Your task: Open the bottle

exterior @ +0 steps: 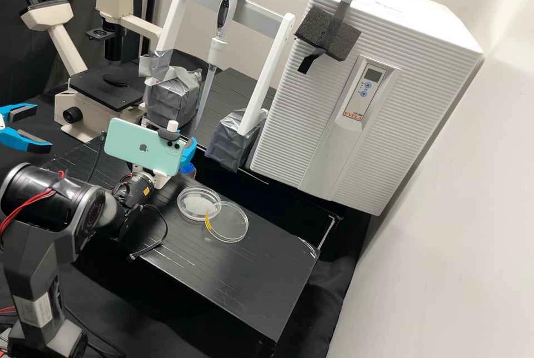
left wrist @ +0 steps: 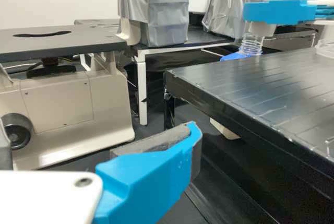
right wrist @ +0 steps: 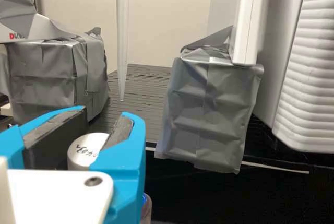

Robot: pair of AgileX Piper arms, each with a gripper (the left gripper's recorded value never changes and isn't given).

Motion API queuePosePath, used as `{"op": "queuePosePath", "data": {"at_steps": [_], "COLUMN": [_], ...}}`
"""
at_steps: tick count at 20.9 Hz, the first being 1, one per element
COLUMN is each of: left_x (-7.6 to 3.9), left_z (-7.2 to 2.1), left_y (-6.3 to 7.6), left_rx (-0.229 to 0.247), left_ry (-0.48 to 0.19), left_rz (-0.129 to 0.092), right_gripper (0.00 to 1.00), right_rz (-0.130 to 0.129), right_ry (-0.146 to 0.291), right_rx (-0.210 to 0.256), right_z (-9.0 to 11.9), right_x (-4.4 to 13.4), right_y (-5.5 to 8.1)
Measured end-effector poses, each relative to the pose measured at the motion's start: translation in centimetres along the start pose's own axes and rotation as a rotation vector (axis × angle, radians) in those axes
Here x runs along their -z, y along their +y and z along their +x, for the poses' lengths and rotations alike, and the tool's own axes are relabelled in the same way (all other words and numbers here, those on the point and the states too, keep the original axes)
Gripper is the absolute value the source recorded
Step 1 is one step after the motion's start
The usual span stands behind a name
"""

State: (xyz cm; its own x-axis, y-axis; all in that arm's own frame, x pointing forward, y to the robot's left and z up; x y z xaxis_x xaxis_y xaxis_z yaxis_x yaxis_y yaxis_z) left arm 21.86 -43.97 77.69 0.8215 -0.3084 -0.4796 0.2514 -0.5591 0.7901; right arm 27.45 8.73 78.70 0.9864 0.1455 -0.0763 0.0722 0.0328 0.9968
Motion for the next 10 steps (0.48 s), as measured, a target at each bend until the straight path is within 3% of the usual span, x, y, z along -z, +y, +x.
{"op": "queuePosePath", "data": {"at_steps": [6,10], "left_x": [0.0,0.0], "left_z": [0.03,0.03], "left_y": [0.0,0.0], "left_rx": [0.0,-0.001], "left_ry": [-0.002,0.0], "left_rz": [0.0,0.005], "right_gripper": [0.0,0.0], "right_rz": [0.003,0.028], "right_ry": [0.006,0.025], "right_rx": [-0.007,0.004], "right_z": [-2.0,-4.6], "right_x": [0.1,0.3], "right_y": [0.4,0.3]}}
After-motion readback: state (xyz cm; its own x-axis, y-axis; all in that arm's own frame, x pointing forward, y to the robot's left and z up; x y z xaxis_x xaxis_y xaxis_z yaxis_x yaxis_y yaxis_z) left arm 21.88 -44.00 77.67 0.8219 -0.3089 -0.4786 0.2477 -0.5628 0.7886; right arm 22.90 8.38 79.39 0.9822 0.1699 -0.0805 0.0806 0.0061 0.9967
